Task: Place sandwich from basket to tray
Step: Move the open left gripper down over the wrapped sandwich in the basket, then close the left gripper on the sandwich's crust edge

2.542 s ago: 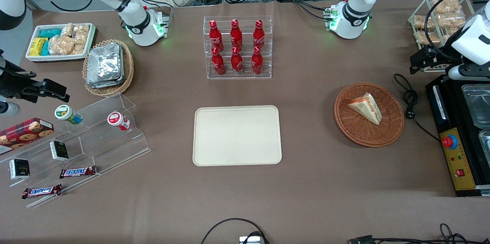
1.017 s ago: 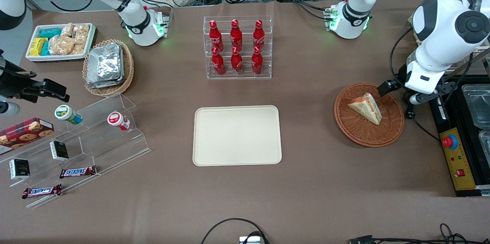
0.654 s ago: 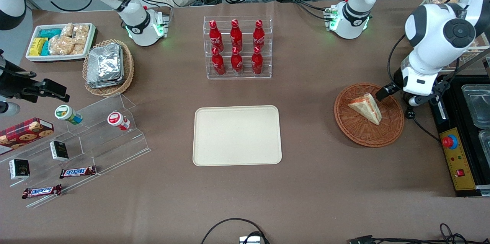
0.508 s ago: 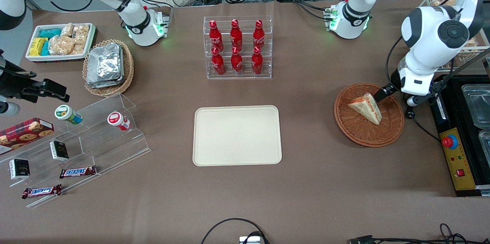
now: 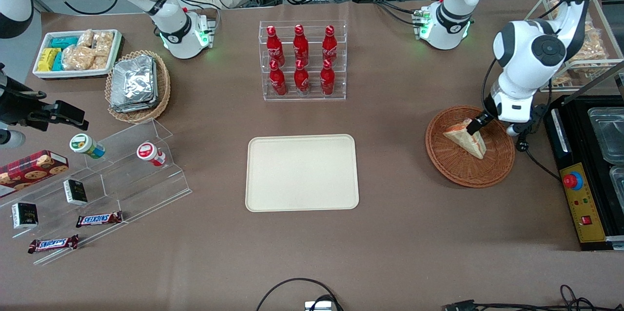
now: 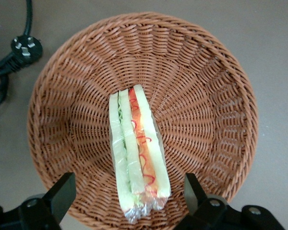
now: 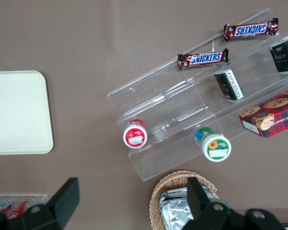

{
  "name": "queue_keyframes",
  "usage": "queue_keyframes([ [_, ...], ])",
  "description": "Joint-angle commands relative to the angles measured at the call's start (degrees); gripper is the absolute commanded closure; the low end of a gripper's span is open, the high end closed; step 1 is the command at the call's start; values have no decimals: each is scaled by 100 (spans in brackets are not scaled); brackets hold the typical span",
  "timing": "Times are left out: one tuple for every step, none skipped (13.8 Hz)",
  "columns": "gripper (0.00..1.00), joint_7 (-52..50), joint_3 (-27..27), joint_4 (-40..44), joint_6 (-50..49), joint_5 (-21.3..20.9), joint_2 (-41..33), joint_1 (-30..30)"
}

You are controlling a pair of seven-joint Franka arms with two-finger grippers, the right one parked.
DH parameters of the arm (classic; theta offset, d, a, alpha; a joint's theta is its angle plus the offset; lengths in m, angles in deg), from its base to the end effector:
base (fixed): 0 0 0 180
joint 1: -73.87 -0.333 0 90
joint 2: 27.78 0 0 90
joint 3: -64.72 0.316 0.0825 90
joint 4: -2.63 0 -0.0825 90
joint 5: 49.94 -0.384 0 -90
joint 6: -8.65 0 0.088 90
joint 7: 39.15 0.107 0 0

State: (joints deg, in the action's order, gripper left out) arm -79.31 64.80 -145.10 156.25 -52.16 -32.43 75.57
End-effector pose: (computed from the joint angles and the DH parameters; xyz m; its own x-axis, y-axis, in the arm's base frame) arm 0.4492 -0.0134 0.2975 0.7987 0.5971 0.0749 0.5965 -0.8019 0.0329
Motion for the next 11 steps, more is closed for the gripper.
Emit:
queue_keyframes([
  [0, -342, -43, -177, 559, -7, 280, 6],
  [0, -404, -44, -177, 656, -7, 368, 15],
  [0, -457, -44, -185, 761, -7, 447, 32],
  [0, -492, -44, -194, 858, -7, 517, 41],
  [0, -493, -44, -212, 920, -7, 579, 41],
  [0, -493, -44, -212, 981, -7, 632, 41],
  [0, -501, -52, -220, 1016, -7, 676, 50],
  [0, -501, -52, -221, 1060, -7, 720, 50],
  [4, -501, -52, -221, 1096, -7, 755, 50],
  [15, -528, -52, -238, 1157, -7, 790, 50],
  [27, -537, -52, -273, 1262, -7, 816, 50],
])
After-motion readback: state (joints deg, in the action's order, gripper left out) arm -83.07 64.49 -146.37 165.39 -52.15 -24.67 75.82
